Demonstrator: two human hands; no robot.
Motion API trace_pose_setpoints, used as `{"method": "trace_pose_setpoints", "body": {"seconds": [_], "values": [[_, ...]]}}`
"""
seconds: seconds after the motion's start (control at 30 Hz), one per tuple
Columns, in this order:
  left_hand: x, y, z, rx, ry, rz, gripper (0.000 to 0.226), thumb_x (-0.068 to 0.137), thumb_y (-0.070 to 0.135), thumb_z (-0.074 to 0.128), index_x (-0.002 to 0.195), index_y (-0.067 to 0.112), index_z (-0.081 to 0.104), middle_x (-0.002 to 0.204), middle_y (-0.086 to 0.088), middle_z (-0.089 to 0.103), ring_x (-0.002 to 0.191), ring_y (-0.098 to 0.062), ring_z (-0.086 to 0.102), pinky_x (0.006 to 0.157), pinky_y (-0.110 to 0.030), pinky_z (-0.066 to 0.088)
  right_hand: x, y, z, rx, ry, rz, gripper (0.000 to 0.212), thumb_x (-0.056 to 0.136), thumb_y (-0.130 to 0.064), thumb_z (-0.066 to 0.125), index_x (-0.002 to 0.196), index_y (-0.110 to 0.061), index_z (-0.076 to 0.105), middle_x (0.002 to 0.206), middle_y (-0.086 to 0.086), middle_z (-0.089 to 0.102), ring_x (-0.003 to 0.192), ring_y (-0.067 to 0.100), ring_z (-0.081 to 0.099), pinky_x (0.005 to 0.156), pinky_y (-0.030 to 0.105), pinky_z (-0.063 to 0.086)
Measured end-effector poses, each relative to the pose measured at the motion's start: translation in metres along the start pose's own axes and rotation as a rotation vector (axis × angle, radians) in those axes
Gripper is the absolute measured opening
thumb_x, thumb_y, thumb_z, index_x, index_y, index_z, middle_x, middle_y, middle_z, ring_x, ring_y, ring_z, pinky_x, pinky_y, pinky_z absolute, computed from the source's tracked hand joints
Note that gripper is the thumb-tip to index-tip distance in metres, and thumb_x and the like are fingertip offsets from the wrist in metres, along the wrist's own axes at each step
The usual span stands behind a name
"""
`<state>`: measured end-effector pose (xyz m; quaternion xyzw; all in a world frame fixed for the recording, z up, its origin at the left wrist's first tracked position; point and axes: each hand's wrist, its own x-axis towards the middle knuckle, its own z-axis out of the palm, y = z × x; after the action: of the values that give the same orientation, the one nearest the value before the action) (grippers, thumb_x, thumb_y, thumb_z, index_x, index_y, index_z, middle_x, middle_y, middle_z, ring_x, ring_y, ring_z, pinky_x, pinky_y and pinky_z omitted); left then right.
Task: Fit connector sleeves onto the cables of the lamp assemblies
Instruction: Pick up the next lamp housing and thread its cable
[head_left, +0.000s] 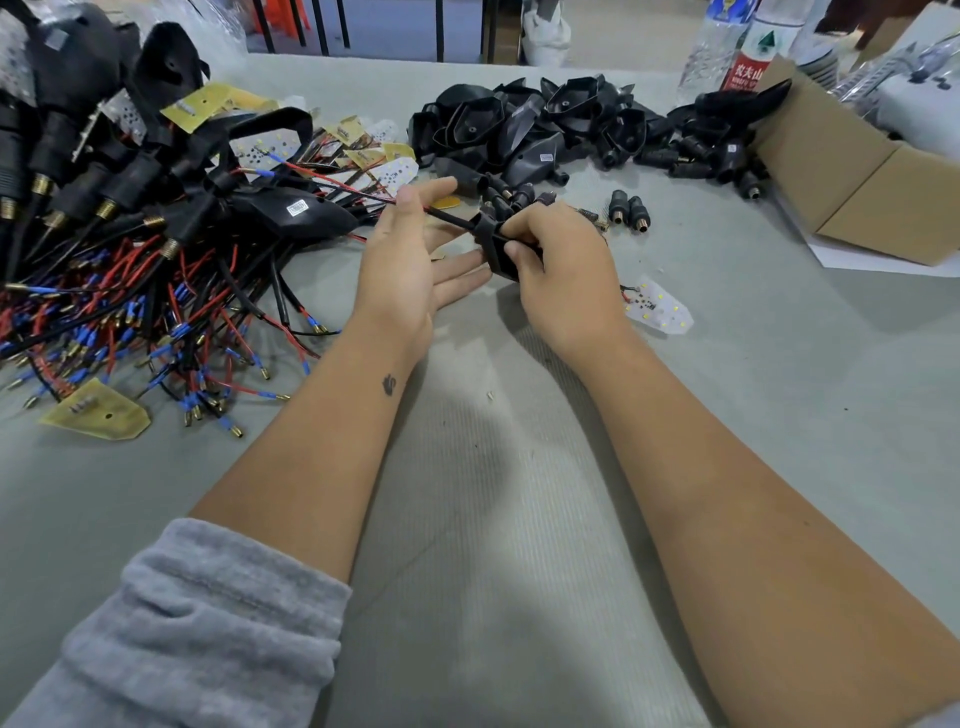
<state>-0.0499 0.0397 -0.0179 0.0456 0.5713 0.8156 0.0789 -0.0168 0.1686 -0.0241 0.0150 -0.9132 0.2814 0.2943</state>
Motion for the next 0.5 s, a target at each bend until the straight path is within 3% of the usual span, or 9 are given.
{"method": "trace_pose_setpoints", "body": {"seconds": [0.13,0.33,0.5], "values": [[-0.0014,-0.0002,0.0004,-0.056,0.028,0.014,0.043,0.105,0.045,0.020,0.110,0.028,0.059,0.115,-0.015,0.068,0.085,-0.033,0.073,0.070,-0.038,0.059,0.0007,0.0005,0.0025,-0.032,-0.031,-0.035,0.013,0.092,-0.003,0.054,0.099,-0.006,0.064,0.100,0.011,0.063,0.099,0.029,0.053,0.087,0.043,0.041],[0.0027,0.0010,-0.0037,-0.044,0.016,-0.017,0.047,0.105,0.049,0.020,0.110,0.030,0.062,0.116,-0.019,0.067,0.092,-0.034,0.072,0.074,-0.038,0.060,-0.0007,0.0008,0.0022,0.006,-0.024,-0.029,0.013,0.092,-0.003,0.054,0.099,-0.004,0.065,0.099,0.011,0.062,0.098,0.028,0.054,0.086,0.038,0.040],[0.0024,-0.0017,0.0001,0.083,-0.059,-0.013,0.038,0.105,0.043,0.032,0.106,0.026,0.066,0.104,-0.008,0.071,0.089,-0.025,0.073,0.073,-0.031,0.058,-0.0016,-0.0003,0.0000,0.077,0.033,-0.003,0.013,0.089,0.000,0.056,0.097,-0.002,0.066,0.096,0.011,0.063,0.094,0.025,0.055,0.083,0.033,0.041]]}}
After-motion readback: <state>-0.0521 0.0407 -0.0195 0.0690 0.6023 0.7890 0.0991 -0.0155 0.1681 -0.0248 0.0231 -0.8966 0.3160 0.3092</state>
